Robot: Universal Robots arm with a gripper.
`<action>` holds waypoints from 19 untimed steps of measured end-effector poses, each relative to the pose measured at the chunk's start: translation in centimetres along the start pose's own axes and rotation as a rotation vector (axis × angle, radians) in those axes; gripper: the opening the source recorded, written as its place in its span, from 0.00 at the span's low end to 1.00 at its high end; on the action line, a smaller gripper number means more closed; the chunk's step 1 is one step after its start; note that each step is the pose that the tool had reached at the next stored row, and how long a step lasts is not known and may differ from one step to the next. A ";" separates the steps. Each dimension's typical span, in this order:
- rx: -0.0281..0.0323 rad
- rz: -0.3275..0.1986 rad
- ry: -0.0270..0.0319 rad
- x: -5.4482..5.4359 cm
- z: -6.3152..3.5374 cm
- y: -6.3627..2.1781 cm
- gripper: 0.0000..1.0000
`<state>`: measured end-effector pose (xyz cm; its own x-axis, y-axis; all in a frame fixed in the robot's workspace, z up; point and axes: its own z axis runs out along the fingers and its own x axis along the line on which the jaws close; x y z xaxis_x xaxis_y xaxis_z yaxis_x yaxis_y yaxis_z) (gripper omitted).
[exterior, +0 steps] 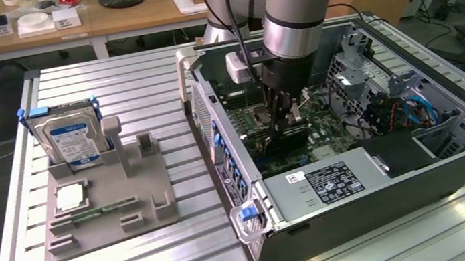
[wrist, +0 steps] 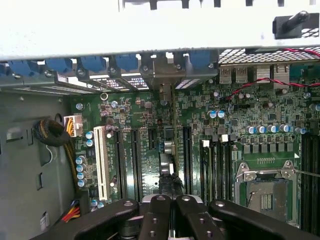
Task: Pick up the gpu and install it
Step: 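Press down on the gpu until it lock into place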
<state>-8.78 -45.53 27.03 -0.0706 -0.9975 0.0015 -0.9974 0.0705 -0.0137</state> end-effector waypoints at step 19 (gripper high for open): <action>0.0000 -0.044 -0.0006 0.0 0.00 -0.03 0.11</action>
<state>-8.76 -45.52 27.03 -0.0268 -0.9996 0.0015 -0.9995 0.0267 -0.0136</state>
